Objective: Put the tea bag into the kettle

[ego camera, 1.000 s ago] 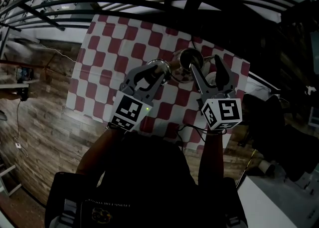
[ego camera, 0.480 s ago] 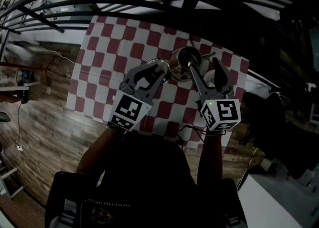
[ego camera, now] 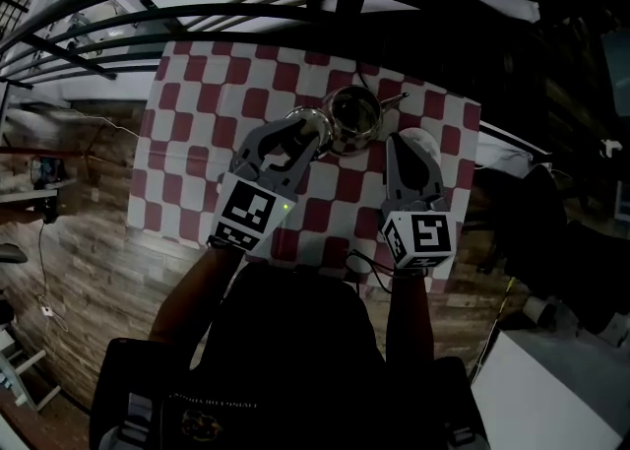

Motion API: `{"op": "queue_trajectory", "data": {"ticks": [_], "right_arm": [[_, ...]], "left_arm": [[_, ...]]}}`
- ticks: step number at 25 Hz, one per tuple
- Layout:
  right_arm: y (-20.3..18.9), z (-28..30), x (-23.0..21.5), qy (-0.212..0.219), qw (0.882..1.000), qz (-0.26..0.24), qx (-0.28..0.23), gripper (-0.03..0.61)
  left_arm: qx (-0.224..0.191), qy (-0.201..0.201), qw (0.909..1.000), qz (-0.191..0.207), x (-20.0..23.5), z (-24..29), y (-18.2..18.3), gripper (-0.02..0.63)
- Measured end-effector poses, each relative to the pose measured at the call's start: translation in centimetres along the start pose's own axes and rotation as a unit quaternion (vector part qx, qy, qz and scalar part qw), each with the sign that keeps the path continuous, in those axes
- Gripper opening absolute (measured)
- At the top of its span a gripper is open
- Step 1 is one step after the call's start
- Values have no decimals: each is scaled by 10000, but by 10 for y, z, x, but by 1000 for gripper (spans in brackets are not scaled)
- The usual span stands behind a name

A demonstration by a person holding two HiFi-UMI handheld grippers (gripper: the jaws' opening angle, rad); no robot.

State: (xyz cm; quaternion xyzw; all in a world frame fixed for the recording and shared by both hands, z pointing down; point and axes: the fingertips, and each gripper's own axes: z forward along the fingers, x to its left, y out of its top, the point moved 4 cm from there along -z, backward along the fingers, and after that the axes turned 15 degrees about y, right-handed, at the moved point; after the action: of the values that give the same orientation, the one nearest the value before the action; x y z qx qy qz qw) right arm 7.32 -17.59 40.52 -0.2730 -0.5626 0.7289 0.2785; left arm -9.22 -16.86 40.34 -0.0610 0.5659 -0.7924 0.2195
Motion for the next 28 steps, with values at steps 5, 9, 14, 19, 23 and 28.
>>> {"op": "queue_trajectory", "data": {"ticks": [5, 9, 14, 19, 23, 28], "right_arm": [[-10, -16, -1, -126, 9998, 174, 43, 12], [-14, -24, -3, -203, 9996, 197, 32, 12], [-14, -38, -6, -309, 9994, 183, 27, 12], [-18, -48, -9, -436, 9988, 195, 39, 12], [-21, -55, -11, -528, 9984, 208, 70, 12], [-29, -62, -14, -638, 9976, 233, 156, 12]], "left_arm": [[-6, -130, 9999, 59, -6, 11, 5, 98], [-36, -191, 9998, 95, -9, 22, 7, 98], [-93, -308, 9994, 133, -16, 34, 14, 98], [-114, -376, 9992, 108, -19, 48, 17, 98], [-130, -408, 9990, 133, -21, 57, 18, 98], [-70, -421, 9989, 199, -24, 72, 16, 98]]}}
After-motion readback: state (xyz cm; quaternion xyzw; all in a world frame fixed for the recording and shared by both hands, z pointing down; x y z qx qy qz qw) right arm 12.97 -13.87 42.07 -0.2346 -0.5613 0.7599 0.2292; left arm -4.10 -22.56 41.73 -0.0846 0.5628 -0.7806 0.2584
